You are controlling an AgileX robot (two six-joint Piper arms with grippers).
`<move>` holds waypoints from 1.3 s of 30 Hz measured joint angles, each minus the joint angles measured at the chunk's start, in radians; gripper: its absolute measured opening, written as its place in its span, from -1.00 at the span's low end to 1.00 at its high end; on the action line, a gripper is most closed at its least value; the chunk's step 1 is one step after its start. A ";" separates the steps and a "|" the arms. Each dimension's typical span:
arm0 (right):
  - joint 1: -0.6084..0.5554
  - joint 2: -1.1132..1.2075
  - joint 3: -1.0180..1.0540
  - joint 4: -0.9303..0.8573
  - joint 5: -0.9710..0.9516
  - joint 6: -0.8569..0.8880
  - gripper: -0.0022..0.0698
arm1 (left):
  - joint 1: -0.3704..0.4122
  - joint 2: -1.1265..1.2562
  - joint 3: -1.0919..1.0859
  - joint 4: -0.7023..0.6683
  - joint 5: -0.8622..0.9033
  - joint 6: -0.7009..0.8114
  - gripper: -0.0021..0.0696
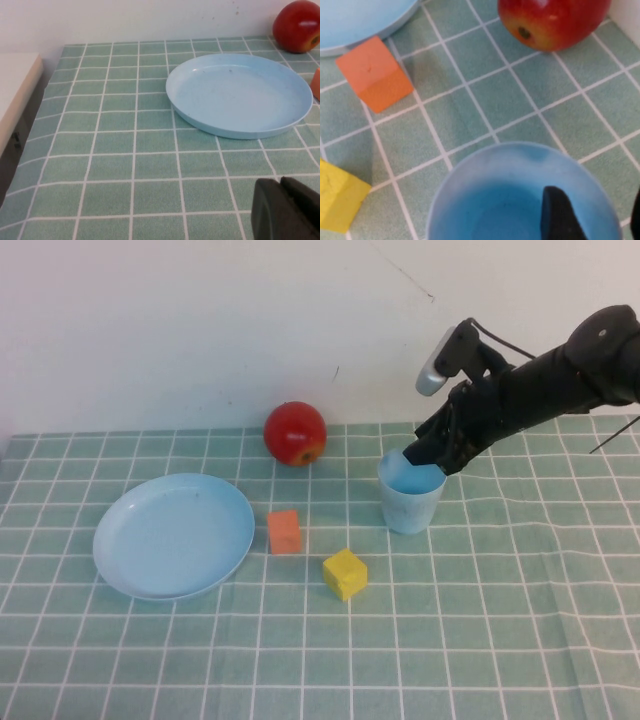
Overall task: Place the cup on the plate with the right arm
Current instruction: Pick up the cup from the table
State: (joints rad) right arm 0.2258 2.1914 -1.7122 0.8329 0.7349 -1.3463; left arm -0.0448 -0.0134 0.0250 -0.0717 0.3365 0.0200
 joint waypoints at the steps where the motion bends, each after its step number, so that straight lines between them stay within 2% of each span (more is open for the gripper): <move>1: 0.000 0.011 0.000 0.000 0.000 0.000 -0.09 | 0.000 0.000 0.000 0.000 0.000 0.000 -0.95; 7: 0.000 0.028 0.000 -0.018 0.006 0.000 -0.18 | 0.000 0.000 0.000 0.000 0.000 0.000 -0.95; 22: 0.000 0.030 -0.002 -0.078 0.076 0.003 -0.22 | 0.000 0.000 -0.002 0.000 0.000 0.000 -0.95; 24: 0.000 0.030 -0.002 -0.103 0.097 0.003 -0.30 | 0.000 0.000 -0.002 0.000 0.000 0.000 -0.95; 29: 0.000 0.030 -0.002 -0.162 0.153 0.013 -0.75 | 0.000 0.000 -0.002 0.000 0.000 0.000 -0.95; 31: 0.000 0.030 -0.002 -0.173 0.172 0.035 -0.86 | 0.000 0.000 -0.002 0.000 0.000 0.000 -0.95; 39: 0.006 0.030 -0.127 -0.155 0.245 0.111 -0.89 | 0.000 0.000 -0.002 0.000 0.000 0.000 -0.95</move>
State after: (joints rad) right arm 0.2317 2.2215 -1.8389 0.6778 0.9795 -1.2350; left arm -0.0448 -0.0134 0.0233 -0.0717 0.3365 0.0200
